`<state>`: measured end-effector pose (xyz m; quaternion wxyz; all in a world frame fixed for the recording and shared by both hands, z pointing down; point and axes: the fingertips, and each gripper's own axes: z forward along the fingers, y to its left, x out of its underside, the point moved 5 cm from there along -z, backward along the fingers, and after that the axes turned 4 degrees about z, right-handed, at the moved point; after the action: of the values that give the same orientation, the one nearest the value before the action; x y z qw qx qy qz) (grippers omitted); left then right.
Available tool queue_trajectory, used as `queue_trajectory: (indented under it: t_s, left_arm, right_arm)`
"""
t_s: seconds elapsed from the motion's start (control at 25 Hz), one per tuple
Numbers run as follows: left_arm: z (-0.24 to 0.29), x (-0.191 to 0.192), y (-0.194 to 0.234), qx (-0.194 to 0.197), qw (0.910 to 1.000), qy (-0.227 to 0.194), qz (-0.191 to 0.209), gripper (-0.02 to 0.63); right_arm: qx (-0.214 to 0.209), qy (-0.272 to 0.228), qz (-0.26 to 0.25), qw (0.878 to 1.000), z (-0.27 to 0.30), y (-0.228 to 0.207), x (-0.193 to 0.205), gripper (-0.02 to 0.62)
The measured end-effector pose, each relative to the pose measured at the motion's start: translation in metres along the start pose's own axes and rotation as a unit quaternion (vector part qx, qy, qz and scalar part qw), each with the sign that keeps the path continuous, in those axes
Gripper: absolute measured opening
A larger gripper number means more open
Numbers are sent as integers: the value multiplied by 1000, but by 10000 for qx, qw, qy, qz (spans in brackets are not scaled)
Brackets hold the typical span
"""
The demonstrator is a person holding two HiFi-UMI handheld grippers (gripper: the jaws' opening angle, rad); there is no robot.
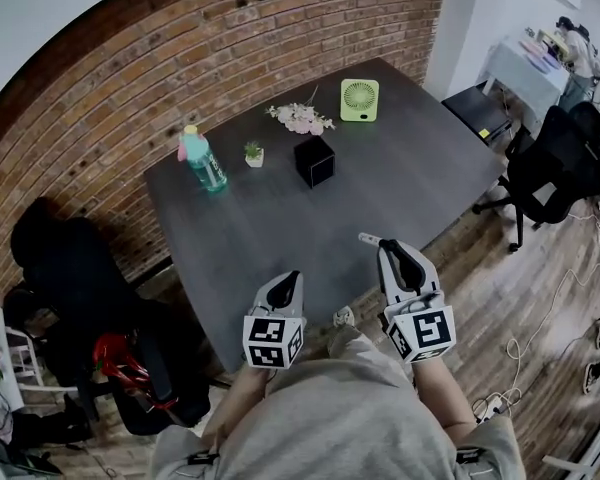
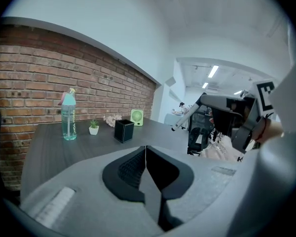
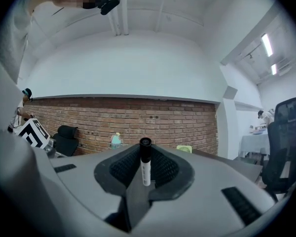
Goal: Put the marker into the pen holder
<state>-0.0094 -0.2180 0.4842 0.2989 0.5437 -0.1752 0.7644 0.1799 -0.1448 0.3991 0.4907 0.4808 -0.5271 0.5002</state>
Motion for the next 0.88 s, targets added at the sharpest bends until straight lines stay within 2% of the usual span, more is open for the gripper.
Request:
queue_trajectory:
  t_s: [0.4,0.88]
  left_arm:
    - [50,-30,25,-490,9986,-46,-200,18]
    - [90,-37,48,-988,9940,91,-455,18]
  right_arm:
    - [-488,57,-34,9988,82,-41,-8,66]
    - [-1015,164,-12,9947,169,-72,0,66]
